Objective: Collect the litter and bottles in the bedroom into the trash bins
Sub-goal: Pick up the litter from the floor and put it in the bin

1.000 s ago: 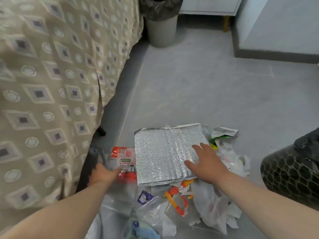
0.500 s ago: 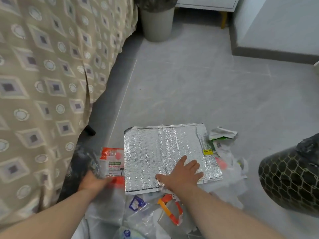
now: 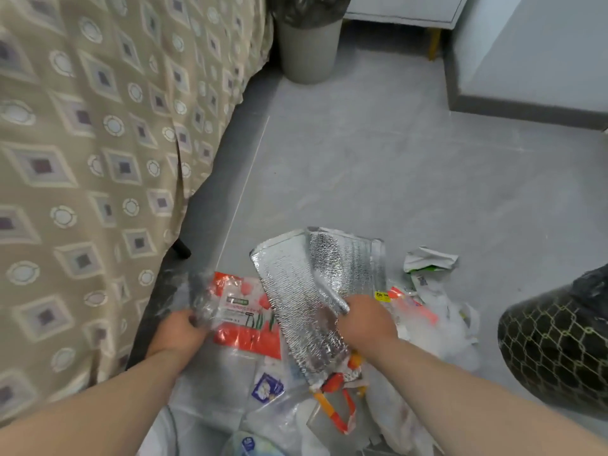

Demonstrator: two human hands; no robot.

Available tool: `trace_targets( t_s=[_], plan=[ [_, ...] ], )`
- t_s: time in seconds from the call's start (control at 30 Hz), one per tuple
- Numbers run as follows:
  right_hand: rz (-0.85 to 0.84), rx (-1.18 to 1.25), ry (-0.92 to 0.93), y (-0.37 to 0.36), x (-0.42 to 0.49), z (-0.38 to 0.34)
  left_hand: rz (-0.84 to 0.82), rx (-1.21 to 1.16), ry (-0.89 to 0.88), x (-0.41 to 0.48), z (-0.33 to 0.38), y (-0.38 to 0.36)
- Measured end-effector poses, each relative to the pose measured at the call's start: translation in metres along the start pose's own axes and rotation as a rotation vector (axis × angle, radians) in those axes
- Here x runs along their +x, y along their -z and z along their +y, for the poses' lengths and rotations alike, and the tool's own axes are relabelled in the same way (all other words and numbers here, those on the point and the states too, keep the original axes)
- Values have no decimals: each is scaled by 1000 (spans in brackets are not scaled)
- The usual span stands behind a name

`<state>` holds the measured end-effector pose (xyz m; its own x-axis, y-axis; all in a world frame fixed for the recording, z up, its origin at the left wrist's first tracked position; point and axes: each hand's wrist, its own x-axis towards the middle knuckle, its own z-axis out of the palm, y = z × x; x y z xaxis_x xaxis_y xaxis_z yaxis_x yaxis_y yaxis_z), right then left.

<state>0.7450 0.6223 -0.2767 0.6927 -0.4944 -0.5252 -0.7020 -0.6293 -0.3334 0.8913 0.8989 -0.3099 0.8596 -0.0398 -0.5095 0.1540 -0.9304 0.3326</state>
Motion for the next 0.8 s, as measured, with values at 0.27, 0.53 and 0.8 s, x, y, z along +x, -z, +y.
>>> trace_targets(
  t_s=[0.27,0.53,0.8],
  plan=[
    [81,153,155,113,-35,-29,187,-142,-300,-28,82,76],
    [171,709,181,229,-129,-8,237,-296,-508,-84,173,146],
    [422,1001,195,327,-200,78,242,-549,-779,-182,312,159]
  ],
)
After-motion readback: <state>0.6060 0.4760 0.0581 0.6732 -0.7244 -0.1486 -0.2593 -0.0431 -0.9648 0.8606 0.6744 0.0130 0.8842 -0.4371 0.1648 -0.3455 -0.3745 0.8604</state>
